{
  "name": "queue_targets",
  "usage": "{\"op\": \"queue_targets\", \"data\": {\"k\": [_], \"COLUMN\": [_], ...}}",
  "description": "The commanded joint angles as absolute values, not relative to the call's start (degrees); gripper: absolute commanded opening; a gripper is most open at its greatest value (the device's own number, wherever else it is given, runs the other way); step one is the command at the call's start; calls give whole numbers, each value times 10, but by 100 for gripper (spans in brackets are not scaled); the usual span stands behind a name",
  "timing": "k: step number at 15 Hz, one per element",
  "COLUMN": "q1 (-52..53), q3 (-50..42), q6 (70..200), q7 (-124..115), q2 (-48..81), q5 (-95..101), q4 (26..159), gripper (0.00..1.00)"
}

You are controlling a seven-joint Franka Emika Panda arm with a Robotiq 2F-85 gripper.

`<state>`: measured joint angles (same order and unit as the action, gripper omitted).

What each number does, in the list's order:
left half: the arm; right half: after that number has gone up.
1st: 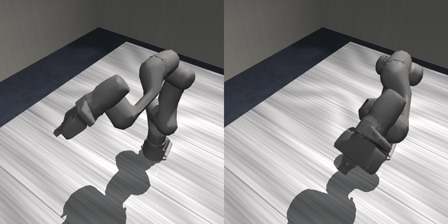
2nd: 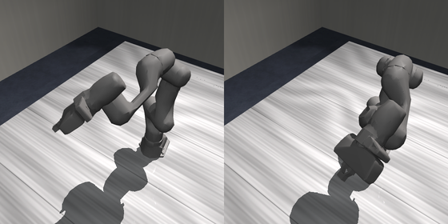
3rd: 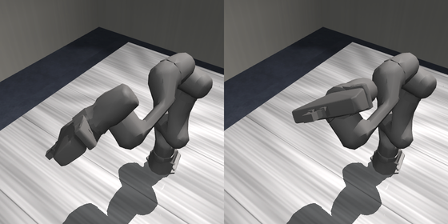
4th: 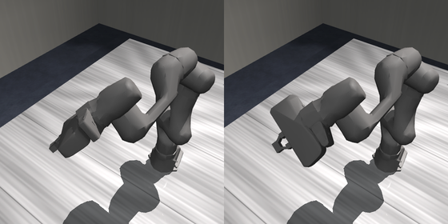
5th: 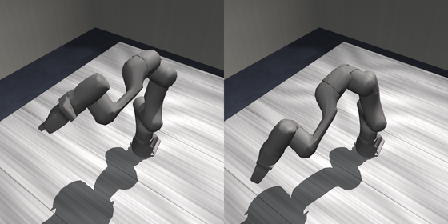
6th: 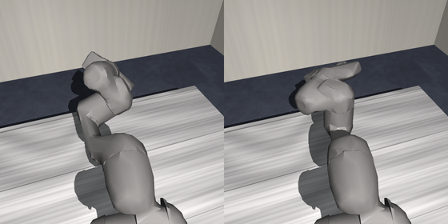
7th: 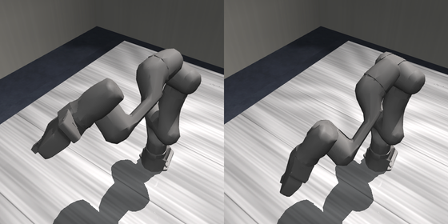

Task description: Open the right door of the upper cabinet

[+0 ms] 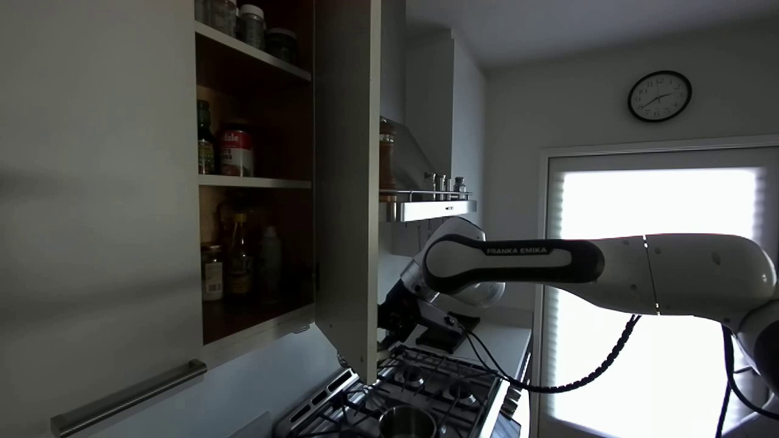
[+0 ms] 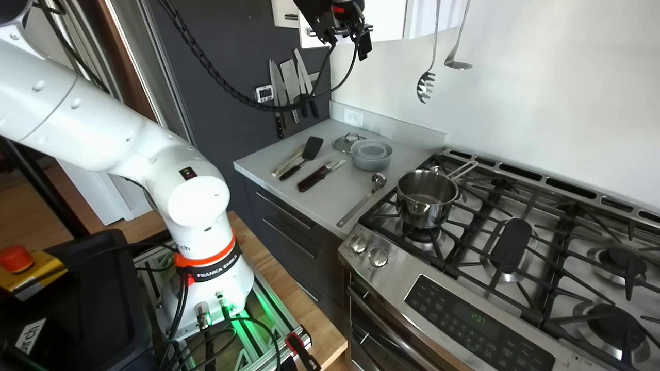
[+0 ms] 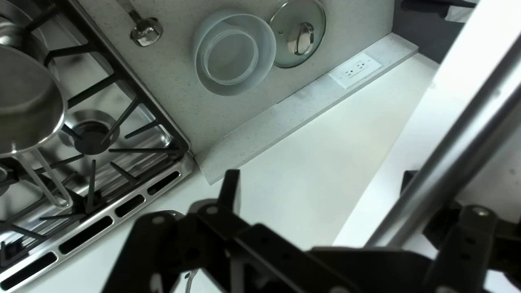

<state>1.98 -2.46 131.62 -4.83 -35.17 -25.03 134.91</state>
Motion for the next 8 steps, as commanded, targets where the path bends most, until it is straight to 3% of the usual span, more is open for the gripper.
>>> {"op": "queue_targets", "data": {"k": [1,8], "q1": [41,48], "q3": [-43,-49], "q6": [1362,1407], "q7": [-23,-9], "q2": [-362,-398], "q5": [-292,-297], "q4": [1378,1396], "gripper": [100,100]}}
